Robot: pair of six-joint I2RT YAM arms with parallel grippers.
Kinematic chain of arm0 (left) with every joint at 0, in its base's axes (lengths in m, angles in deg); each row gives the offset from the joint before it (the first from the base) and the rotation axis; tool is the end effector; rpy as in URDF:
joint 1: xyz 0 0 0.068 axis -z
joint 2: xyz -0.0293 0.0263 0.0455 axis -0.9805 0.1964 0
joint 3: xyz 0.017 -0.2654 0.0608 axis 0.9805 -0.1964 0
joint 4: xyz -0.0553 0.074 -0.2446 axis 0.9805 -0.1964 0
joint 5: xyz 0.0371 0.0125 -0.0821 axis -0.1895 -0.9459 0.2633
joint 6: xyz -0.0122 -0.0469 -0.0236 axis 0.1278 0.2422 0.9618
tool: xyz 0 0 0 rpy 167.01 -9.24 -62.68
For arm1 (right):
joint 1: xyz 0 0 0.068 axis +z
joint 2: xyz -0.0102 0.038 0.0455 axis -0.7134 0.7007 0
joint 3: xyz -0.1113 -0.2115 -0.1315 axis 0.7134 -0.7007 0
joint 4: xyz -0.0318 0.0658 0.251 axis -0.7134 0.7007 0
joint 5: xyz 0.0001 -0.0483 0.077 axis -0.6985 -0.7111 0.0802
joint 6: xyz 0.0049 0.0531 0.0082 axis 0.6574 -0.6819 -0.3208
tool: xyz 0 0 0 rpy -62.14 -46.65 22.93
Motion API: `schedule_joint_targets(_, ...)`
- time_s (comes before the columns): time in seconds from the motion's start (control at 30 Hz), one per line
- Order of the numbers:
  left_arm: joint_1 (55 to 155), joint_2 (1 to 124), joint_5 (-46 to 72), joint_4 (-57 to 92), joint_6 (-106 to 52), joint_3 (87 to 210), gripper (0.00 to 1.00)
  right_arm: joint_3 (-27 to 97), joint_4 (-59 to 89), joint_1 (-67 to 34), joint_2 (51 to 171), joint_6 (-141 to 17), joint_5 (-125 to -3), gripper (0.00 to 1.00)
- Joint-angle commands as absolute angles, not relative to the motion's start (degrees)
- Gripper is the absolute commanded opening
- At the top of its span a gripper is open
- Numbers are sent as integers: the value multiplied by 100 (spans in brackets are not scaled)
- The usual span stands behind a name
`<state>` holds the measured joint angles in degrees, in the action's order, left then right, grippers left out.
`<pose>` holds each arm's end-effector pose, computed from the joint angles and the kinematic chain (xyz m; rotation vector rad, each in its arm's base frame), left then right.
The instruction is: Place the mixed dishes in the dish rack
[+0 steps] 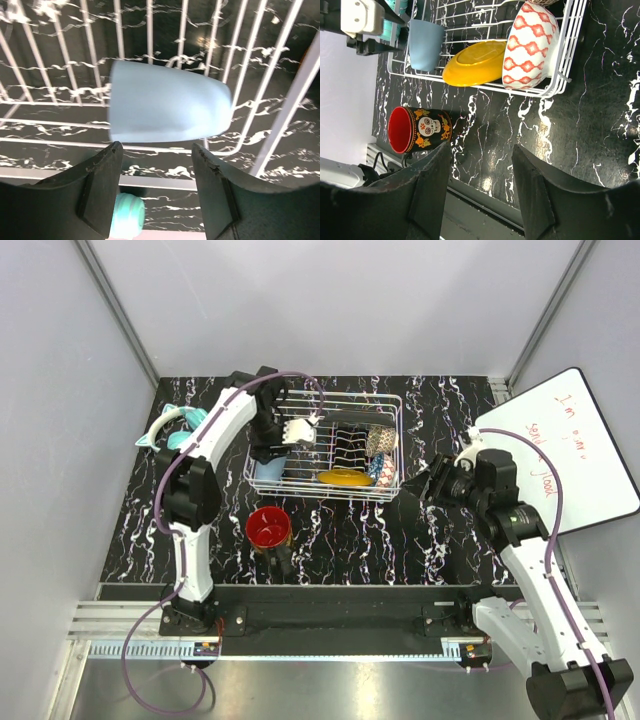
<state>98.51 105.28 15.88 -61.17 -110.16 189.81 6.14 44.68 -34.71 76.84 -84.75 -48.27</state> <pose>0.3843 -0.1462 0.2755 2.1133 2.0190 -0.1717 0.1716 0.0468 0.3127 0.1048 2.1589 0.8385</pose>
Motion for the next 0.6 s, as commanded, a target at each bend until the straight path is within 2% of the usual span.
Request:
schedule_joint_targets(0.0, 9854, 10315, 1527, -7293, -11018, 18783, 61, 592, 4483, -3488, 7540, -8323, -4996, 60)
schedule_joint_targets(0.23, 9854, 10833, 1650, -7301, -10965, 19950, 62, 557, 4483, -3488, 7426, -8367, -4952, 60)
schedule_joint_targets(0.37, 9766, 11395, 1948, -7293, -10728, 21137, 63, 513, 4474, -3488, 7374, -8428, -4925, 60)
schedule_joint_targets(0.57, 9889, 11185, 1694, -7301, -11070, 19892, 63, 495, 4562, -3488, 7312, -8411, -4996, 60)
